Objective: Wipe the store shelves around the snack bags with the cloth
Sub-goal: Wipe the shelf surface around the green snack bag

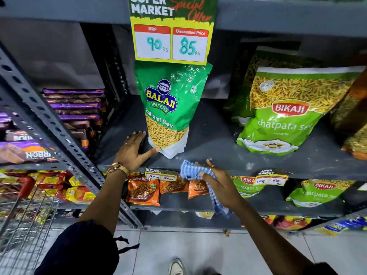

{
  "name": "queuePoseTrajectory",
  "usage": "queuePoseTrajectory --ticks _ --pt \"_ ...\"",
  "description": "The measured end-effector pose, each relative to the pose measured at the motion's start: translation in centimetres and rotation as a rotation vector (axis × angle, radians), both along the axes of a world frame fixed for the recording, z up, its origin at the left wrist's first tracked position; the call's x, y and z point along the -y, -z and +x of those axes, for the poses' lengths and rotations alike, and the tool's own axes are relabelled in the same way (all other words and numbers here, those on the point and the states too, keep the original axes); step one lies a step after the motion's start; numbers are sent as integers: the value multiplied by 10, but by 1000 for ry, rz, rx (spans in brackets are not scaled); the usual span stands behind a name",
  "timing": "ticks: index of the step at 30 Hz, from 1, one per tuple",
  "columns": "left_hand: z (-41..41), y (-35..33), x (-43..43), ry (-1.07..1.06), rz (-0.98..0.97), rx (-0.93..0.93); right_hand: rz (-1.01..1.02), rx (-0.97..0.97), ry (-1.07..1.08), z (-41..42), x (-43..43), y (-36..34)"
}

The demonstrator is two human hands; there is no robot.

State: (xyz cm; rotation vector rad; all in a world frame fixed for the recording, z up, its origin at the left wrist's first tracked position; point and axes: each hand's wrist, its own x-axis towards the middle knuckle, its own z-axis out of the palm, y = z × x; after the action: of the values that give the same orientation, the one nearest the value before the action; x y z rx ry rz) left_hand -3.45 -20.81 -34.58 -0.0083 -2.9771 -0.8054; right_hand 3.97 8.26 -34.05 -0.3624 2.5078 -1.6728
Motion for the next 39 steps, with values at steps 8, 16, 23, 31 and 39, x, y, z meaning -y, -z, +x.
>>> queuePoseTrajectory --ticks 8,16,23,31,39 --pt "-12 -15 -8 -89 -35 5 190 -569 -66 -10 34 -29" --pt "-11 -26 -17 -78 -2 6 669 -608 -328 -29 92 23" --pt "-16 -2 29 33 50 -4 444 -434 -487 -41 126 3" --pt "-7 15 47 123 91 -73 313 -111 -450 -38 53 3" --pt "3 16 44 152 154 -135 -239 31 204 -57 -28 -24"
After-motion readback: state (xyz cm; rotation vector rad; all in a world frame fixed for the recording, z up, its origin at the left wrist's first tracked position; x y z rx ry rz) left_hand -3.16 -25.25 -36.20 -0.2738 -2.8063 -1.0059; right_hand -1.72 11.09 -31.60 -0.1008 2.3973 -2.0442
